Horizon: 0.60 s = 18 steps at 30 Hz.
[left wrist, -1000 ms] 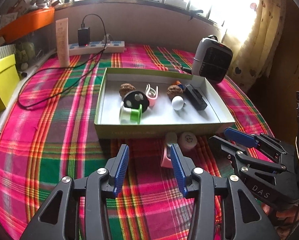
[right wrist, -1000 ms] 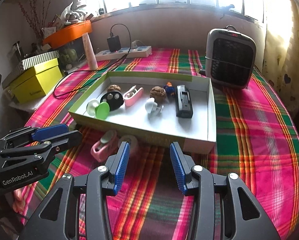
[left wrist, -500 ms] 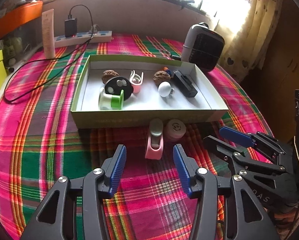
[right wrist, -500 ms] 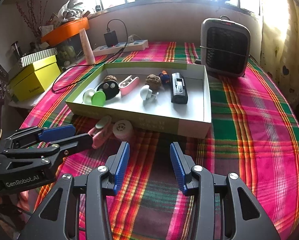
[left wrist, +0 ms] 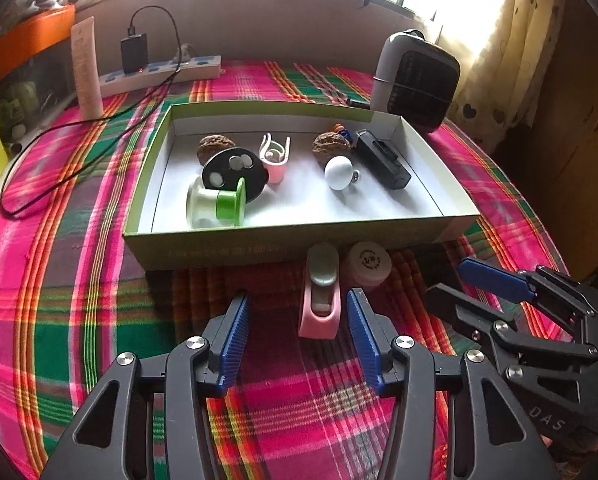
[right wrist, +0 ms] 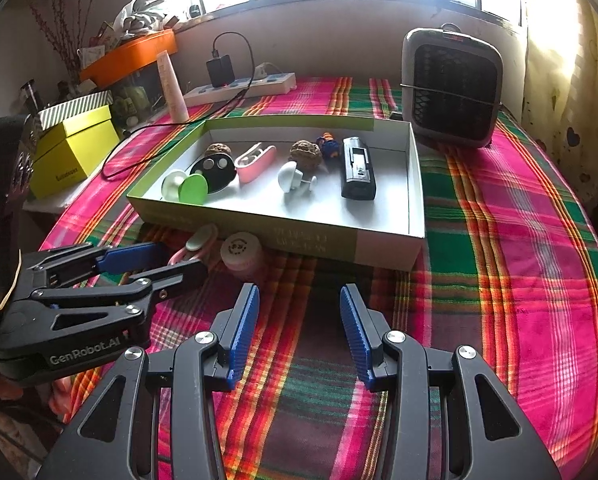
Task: Organize objects
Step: 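Lower the left tool around the pink holder while the right tool approaches the white round container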
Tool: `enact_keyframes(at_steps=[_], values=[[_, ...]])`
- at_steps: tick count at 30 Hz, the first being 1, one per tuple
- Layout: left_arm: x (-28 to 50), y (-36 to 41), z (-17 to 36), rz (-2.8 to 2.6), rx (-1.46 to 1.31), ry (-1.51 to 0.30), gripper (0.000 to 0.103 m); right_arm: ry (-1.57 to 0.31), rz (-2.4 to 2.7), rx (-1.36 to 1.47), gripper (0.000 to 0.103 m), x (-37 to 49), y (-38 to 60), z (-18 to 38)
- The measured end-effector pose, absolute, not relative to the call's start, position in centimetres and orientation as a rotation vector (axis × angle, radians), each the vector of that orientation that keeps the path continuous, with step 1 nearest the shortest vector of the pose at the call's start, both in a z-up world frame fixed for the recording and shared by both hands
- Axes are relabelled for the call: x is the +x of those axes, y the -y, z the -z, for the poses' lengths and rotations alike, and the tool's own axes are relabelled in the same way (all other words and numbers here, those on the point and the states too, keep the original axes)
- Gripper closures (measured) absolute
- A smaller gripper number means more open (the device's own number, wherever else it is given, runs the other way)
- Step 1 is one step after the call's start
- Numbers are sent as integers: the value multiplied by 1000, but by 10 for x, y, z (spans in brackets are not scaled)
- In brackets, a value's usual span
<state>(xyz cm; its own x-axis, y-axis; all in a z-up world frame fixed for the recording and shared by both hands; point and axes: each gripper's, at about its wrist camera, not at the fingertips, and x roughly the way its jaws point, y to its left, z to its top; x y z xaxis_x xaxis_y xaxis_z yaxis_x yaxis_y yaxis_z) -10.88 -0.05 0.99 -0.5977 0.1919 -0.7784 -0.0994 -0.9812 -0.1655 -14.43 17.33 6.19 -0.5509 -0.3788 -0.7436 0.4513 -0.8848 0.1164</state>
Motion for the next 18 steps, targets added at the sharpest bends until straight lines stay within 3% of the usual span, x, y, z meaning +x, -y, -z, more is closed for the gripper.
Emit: enact_keyframes(at_steps=[11,18], values=[[-114,-2,-10,-2687,-1310,110,56,-131,2410,1142,59,-145,-169,-60],[-112,7,-9,-2712,-1315,129,77,-141,2403,1146,59,-145,-163,-59]])
